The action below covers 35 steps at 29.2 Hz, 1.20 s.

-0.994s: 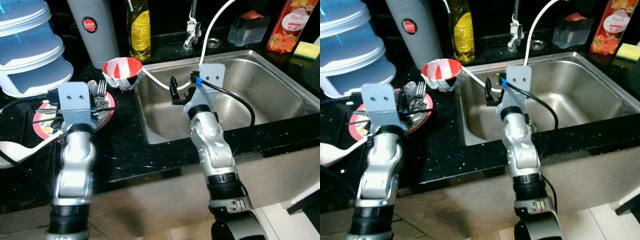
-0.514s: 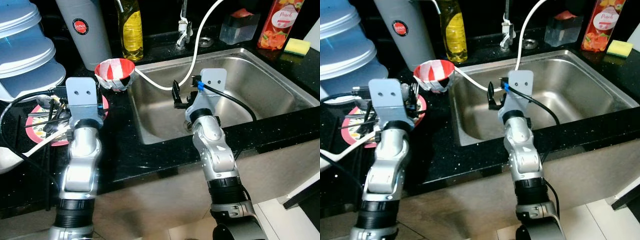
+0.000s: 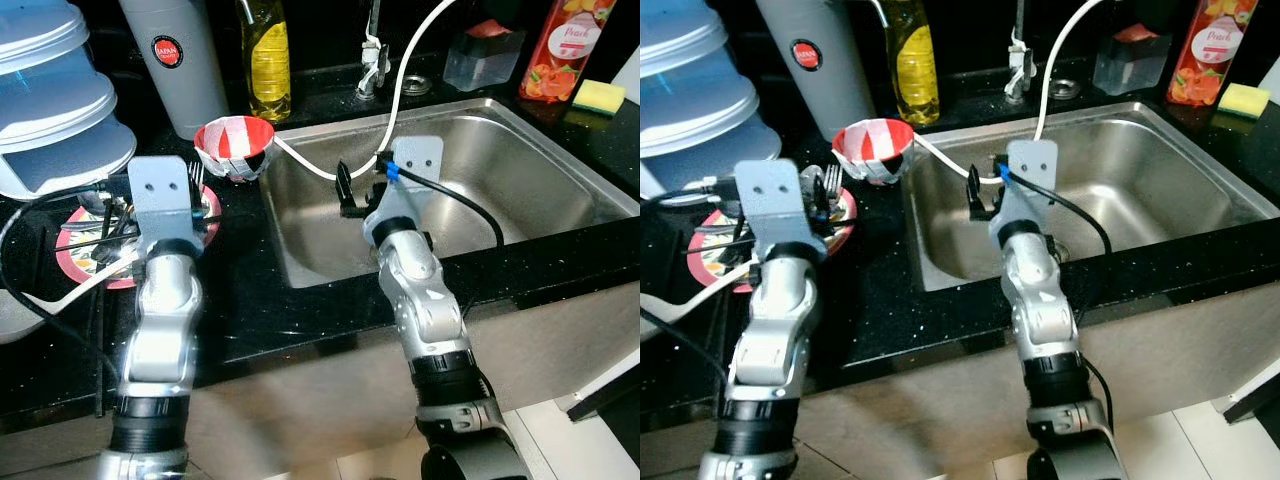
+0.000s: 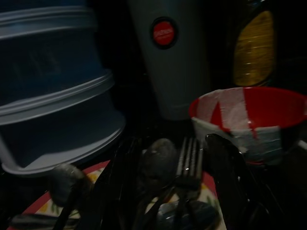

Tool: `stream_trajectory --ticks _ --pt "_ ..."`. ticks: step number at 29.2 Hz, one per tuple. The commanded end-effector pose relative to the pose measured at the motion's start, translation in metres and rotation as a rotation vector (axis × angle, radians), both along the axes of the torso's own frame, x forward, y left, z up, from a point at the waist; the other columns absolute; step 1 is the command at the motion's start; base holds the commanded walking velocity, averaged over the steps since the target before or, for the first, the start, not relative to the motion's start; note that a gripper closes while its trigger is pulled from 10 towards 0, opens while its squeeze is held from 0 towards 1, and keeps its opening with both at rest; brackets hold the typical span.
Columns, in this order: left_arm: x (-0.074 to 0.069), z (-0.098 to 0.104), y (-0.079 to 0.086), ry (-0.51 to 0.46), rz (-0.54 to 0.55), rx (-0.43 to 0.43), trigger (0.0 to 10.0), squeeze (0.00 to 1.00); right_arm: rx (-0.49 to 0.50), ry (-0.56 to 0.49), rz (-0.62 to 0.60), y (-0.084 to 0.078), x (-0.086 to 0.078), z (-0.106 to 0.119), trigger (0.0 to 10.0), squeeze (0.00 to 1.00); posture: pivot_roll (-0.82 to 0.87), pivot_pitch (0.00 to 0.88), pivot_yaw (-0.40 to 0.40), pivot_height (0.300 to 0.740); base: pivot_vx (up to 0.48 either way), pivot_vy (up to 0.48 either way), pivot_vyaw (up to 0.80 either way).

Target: Kitchen organization

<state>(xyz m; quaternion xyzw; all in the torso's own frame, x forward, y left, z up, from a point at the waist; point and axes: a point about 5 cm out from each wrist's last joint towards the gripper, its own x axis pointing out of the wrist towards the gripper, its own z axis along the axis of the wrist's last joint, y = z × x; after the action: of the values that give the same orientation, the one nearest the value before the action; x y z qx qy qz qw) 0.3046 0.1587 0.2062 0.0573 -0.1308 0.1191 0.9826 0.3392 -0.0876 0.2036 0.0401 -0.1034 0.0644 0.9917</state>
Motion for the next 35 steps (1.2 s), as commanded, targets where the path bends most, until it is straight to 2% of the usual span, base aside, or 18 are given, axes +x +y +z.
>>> stream_trajectory --ticks 1,3,7,11,17,21,32,35 --pt "0.0 -0.005 0.004 0.029 0.006 0.025 10.0 0.0 0.003 -0.007 0.016 0.008 0.0 0.003 10.0 0.0 -0.03 0.0 0.068 0.74 0.0 0.0 0.0" --pt "-0.001 -0.012 0.005 0.057 0.004 0.025 10.0 0.0 0.014 -0.016 -0.002 0.005 0.0 0.005 10.0 0.0 -0.01 0.0 0.065 0.74 0.0 0.0 0.0" --pt "0.0 -0.01 0.002 0.053 0.009 0.006 10.0 0.0 0.013 0.019 -0.012 0.0 -0.001 -0.004 10.0 0.0 -0.01 0.0 0.056 0.74 0.0 0.0 0.0" --pt "-0.002 -0.013 0.0 0.062 -0.004 0.007 10.0 0.0 0.012 0.013 -0.003 0.0 0.0 -0.002 10.0 0.0 -0.01 0.0 0.059 0.74 0.0 0.0 0.0" --pt "-0.004 -0.014 -0.002 0.065 -0.014 0.006 10.0 0.0 0.016 0.008 -0.005 -0.001 0.001 -0.001 10.0 0.0 0.01 0.0 0.061 0.74 0.0 -0.444 0.0" --pt "-0.001 -0.011 0.003 0.061 -0.009 0.019 10.0 0.0 0.018 0.01 0.01 0.006 0.001 -0.001 10.0 0.0 0.01 0.0 0.063 0.74 0.0 -0.469 0.0" --pt "-0.001 -0.011 0.002 0.062 -0.006 0.02 10.0 0.0 0.008 0.024 -0.007 -0.002 -0.001 -0.006 10.0 0.0 0.01 0.0 0.064 0.74 0.0 -0.47 0.0" --pt "-0.002 -0.01 0.003 0.06 0.001 0.015 10.0 0.0 0.011 0.022 -0.002 0.0 0.0 -0.006 10.0 0.0 0.02 0.0 0.061 0.74 0.0 -0.162 0.0"
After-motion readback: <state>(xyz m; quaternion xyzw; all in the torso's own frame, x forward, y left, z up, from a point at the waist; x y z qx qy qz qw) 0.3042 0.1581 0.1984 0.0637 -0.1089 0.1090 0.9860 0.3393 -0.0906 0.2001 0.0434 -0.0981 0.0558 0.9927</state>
